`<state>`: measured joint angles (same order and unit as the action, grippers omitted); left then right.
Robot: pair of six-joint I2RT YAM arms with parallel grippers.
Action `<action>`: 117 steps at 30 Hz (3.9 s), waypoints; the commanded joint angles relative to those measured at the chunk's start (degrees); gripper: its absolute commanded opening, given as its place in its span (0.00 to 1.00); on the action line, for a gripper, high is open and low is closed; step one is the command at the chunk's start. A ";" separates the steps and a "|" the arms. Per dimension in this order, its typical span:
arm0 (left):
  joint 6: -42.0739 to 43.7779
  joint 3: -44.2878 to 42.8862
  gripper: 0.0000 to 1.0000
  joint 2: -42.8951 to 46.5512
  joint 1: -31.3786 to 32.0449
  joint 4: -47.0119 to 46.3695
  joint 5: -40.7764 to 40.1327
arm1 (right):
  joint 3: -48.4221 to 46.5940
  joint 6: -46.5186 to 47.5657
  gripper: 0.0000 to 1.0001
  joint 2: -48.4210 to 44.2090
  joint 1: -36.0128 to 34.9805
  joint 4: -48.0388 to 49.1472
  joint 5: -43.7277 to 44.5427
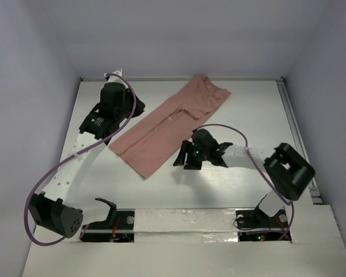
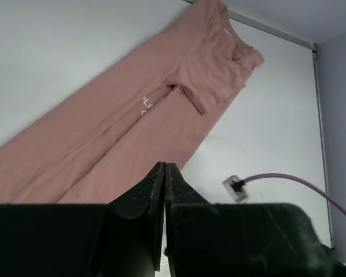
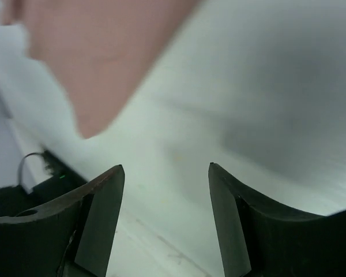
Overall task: Fold and stack the t-shirts
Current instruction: Fold the tshirt
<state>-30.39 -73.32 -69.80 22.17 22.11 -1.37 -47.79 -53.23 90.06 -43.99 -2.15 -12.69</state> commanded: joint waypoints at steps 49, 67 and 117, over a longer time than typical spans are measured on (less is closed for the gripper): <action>1.56 37.36 0.48 -8.25 9.82 6.90 19.82 | 30.29 -15.93 0.53 -40.32 3.29 -22.48 -2.34; 0.42 38.16 0.29 -12.02 9.82 1.89 23.78 | 36.80 -21.21 0.24 -37.33 2.77 -12.44 -4.37; 0.07 -48.22 0.00 -64.14 4.37 6.28 8.04 | -32.01 19.31 0.00 18.30 37.65 -18.06 7.41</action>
<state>-30.87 -116.88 -133.03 26.85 30.44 5.82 -76.64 -35.42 107.42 -7.60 -21.32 -5.13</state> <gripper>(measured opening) 0.021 0.025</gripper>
